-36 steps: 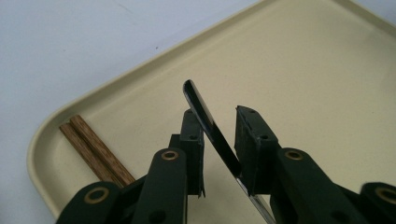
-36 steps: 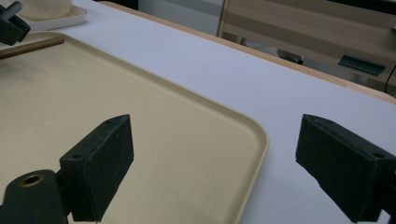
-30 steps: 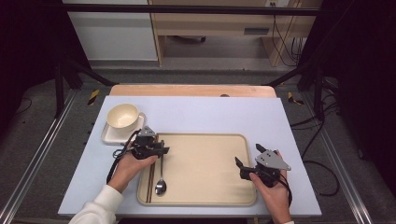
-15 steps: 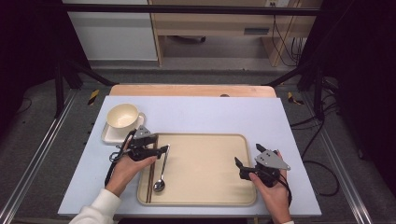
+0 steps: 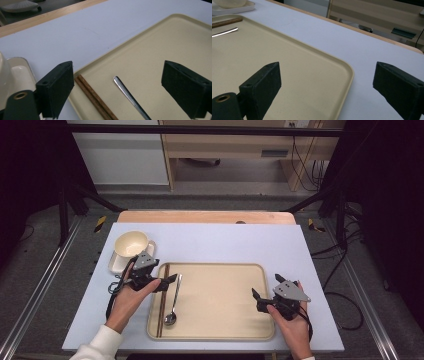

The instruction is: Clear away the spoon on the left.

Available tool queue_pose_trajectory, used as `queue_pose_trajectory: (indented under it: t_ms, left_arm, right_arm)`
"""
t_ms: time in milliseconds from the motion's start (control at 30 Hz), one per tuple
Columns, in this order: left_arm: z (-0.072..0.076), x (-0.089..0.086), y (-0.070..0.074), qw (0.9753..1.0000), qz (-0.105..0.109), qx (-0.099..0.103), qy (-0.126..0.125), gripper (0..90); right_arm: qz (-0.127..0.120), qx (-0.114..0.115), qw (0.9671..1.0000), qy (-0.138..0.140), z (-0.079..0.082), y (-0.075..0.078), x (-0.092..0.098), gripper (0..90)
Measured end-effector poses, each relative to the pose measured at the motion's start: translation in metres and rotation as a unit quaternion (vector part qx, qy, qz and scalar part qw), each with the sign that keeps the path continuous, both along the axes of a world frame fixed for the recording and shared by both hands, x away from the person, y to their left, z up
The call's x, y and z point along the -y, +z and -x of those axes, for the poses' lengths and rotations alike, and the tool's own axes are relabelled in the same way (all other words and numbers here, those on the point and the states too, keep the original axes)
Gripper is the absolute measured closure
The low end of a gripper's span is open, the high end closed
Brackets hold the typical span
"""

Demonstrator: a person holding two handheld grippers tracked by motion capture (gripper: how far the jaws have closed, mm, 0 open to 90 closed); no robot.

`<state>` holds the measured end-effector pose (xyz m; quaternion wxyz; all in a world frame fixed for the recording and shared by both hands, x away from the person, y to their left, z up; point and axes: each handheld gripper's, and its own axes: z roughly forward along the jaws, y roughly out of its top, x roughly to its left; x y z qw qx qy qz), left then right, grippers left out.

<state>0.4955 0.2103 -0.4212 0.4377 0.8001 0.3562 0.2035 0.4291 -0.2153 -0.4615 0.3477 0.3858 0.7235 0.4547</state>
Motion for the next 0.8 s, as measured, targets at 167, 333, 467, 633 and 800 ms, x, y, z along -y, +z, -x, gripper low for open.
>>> queue_pose_trajectory:
  t_ms: [167, 333, 467, 633, 800]
  left_arm:
    - [0.002, -0.009, 0.003, 0.9997, -0.002, 0.017, 0.018, 8.3]
    - [0.004, -0.018, 0.010, 0.9991, -0.005, 0.029, 0.031, 8.3]
    - [0.005, -0.026, 0.017, 0.9987, -0.008, 0.035, 0.036, 8.3]
    - [0.005, -0.037, 0.023, 0.9978, -0.022, 0.039, 0.048, 8.6]
    - [0.000, -0.050, 0.030, 0.9954, -0.029, 0.046, 0.079, 8.7]
  right_arm:
    - [0.006, 0.003, 1.0000, -0.005, 0.000, 0.000, 0.000, 8.5]
    - [0.011, 0.018, 0.9997, -0.009, 0.000, -0.001, 0.001, 10.1]
    - [0.013, 0.023, 0.9996, -0.014, 0.000, 0.000, 0.000, 9.8]
    - [0.010, 0.025, 0.9995, -0.017, 0.000, 0.000, 0.001, 8.9]
    - [0.006, 0.024, 0.9995, -0.018, 0.000, 0.000, 0.001, 8.5]
